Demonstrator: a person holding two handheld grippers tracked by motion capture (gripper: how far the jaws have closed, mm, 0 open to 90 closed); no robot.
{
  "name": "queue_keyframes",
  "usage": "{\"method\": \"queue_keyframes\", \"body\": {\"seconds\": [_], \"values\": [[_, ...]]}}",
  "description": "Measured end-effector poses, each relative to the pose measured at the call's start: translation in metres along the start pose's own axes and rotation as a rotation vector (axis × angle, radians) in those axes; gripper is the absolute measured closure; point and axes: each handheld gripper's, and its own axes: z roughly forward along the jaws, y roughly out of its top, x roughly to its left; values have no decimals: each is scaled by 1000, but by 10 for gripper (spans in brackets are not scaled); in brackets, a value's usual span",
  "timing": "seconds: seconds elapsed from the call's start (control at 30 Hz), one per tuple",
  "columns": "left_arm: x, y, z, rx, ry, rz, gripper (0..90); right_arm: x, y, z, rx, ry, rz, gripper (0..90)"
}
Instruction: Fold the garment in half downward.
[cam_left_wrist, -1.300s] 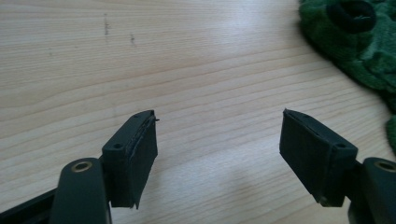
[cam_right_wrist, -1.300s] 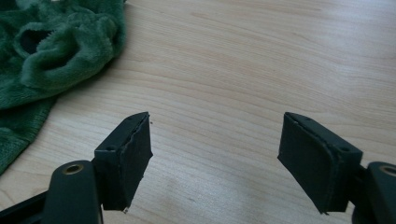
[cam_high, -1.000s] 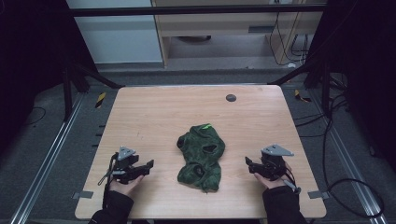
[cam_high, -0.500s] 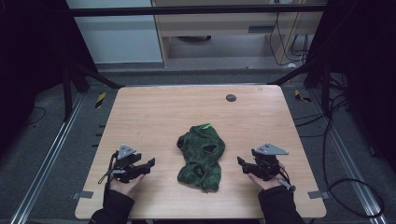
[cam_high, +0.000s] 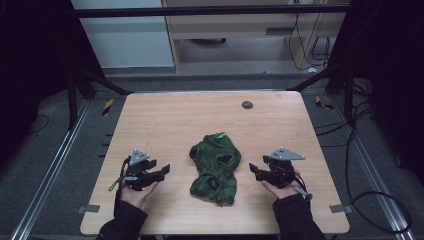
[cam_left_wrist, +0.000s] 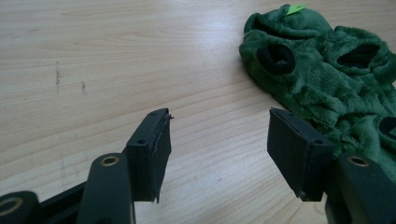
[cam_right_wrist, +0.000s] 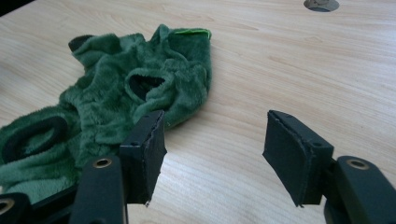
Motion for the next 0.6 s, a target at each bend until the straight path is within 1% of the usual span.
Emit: {"method": "queue_keyframes", "body": {"seconds": [0.13, 0.17, 0.4, 0.47, 0.53, 0.6], "values": [[-2, 5, 3, -8, -4, 3, 397, -2, 6, 2, -9, 7, 7, 396], [-5, 9, 5, -8, -9, 11, 397, -2, 9, 3, -5, 8, 6, 403], [-13, 17, 15, -2, -21, 29, 402, -4, 17, 12, 5, 21, 11, 423], [-14, 20, 17, -3, -26, 31, 401, -5, 19, 14, 4, 22, 10, 424], [-15, 22, 18, -2, -24, 36, 402, -5, 21, 14, 3, 26, 21, 424], [-15, 23, 19, -5, -29, 32, 402, -6, 23, 15, 0, 28, 18, 425]]}}
